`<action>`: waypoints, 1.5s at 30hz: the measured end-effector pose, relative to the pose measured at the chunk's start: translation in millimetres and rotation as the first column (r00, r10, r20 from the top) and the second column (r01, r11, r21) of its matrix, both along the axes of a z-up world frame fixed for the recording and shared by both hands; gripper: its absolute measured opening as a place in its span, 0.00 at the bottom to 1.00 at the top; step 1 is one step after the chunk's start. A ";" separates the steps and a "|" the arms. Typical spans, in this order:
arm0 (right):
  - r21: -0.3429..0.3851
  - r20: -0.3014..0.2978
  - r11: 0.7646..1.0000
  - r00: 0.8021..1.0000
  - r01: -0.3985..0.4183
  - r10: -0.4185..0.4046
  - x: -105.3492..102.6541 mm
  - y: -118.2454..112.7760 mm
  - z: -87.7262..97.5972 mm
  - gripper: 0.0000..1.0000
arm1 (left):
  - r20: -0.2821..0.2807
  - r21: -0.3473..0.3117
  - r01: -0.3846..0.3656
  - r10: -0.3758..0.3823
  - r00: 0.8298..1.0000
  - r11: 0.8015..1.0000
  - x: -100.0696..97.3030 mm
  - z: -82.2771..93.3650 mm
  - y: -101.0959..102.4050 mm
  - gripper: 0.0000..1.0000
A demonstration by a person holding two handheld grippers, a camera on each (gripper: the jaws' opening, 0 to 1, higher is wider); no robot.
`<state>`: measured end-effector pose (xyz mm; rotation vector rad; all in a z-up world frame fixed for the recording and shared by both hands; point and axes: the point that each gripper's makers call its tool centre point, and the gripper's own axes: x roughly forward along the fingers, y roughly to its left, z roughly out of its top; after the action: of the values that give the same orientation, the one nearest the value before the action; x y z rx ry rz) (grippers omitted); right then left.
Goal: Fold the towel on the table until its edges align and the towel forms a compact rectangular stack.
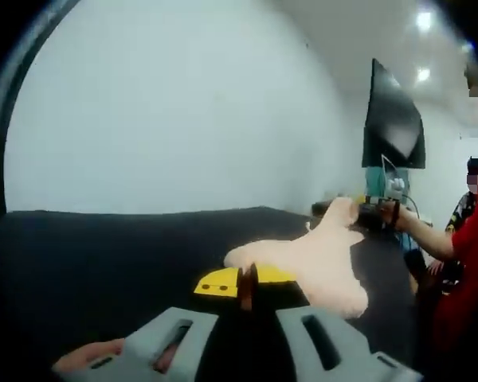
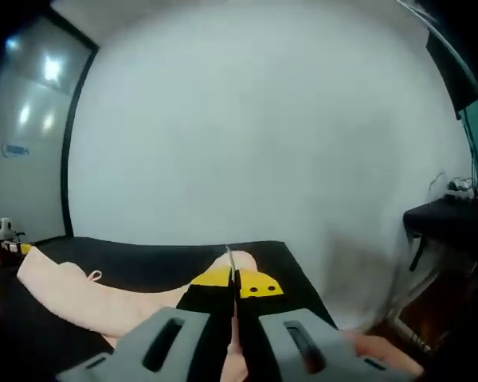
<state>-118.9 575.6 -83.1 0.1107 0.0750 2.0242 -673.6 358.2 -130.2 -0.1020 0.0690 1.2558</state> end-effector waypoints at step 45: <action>0.107 0.211 0.994 0.976 0.036 -0.058 -29.5 42.1 72.5 0.00 | -0.570 0.052 -0.440 0.389 0.724 0.896 -83.8 137.7 12.2 0.02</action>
<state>-148.4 617.7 -10.6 -0.0409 -0.1663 1.9804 -757.4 370.4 7.6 0.2023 0.6579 1.7058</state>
